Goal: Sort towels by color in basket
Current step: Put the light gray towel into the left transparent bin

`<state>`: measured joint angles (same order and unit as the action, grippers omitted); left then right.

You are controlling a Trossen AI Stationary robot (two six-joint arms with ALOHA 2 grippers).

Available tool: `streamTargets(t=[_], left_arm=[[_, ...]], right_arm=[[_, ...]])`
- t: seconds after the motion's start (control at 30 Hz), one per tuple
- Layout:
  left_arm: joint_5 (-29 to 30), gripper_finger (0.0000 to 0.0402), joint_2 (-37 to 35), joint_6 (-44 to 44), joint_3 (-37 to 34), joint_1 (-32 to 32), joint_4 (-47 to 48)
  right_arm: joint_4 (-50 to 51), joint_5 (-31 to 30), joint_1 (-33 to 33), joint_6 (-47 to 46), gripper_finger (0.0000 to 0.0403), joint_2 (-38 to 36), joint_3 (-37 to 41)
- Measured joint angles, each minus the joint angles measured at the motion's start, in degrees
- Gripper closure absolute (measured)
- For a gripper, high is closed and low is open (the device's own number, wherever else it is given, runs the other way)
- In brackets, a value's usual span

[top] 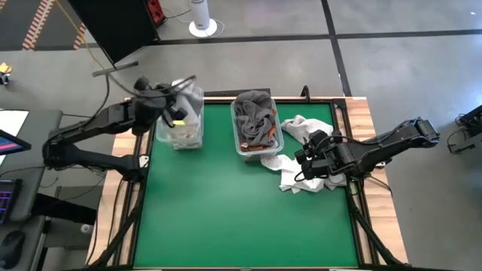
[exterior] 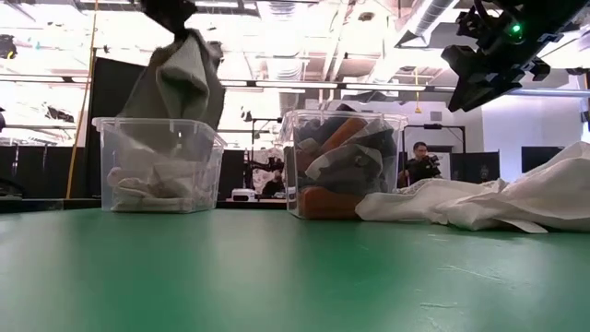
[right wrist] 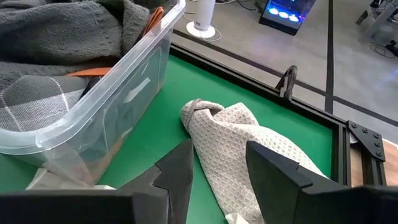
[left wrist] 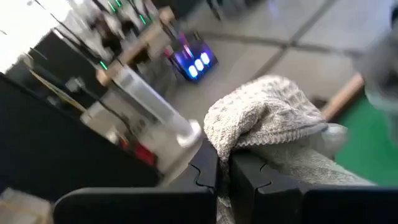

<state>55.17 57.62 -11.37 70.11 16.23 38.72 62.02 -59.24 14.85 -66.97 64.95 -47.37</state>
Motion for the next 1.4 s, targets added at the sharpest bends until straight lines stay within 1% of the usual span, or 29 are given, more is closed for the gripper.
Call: streamTargets(t=[0.07, 0.13, 0.27, 0.33, 0.4, 0.47, 0.6, 0.73, 0.9, 1.03, 1.1, 1.17, 1.4], left_arm=[[-3.9, 0.0393, 1.2, 5.4, 0.0, 1.4, 5.1], [-7.6, 0.0393, 2.7, 8.8, 0.0, 2.9, 8.7], [-8.8, 0.0393, 5.5, 11.1, 0.0, 5.8, 13.9], [-10.2, 0.0393, 6.8, 11.2, 0.0, 8.0, 16.6], [-13.9, 0.0393, 8.3, 11.3, 0.0, 10.7, 18.8], [-16.2, 0.0393, 10.2, 11.4, 0.0, 13.3, 20.6], [-16.8, 0.0393, 14.9, 9.4, 0.0, 18.2, 20.7], [-20.2, 0.0393, 19.7, 6.2, 0.0, 22.5, 20.6], [-20.4, 0.0393, 25.8, 4.6, 0.0, 24.6, 22.9], [-22.7, 0.0391, 30.5, 4.9, 0.0, 23.8, 24.5], [-23.5, 0.0383, 32.5, 5.1, 0.0, 22.9, 24.4], [-23.5, 0.0366, 34.2, 5.0, 0.0, 21.7, 24.3], [-23.4, 0.0270, 37.2, 3.8, 0.0, 20.1, 23.9]], right_arm=[[-0.3, 0.0, 0.0, 0.1, 0.0226, 0.0, 0.0], [-0.6, 0.0, 0.0, 0.2, 0.0226, 0.0, 0.0], [-2.3, 0.0, 0.0, 2.0, 0.0226, 0.0, 0.0], [-3.0, 0.0, 0.0, 3.0, 0.0226, 0.0, 0.0], [-3.0, 0.0, 0.0, 3.4, 0.0226, 0.0, 0.0], [-3.0, 0.0, -0.4, 3.7, 0.0226, 0.0, 0.0], [-3.1, 0.0, -1.2, 4.0, 0.0226, 0.0, 0.0], [-3.2, 0.0, -1.1, 4.0, 0.0226, 0.0, 0.0], [-3.2, 0.0, -1.1, 4.0, 0.0226, 0.0, 0.0], [-3.2, 0.1, -1.1, 4.0, 0.0226, 0.0, 0.0], [-3.2, 0.2, -1.1, 4.0, 0.0226, 0.0, 0.0], [-3.2, 0.5, -1.0, 4.0, 0.0226, 0.0, 0.0], [-3.9, 0.8, -0.1, 4.0, 0.0226, 0.0, 0.0]])
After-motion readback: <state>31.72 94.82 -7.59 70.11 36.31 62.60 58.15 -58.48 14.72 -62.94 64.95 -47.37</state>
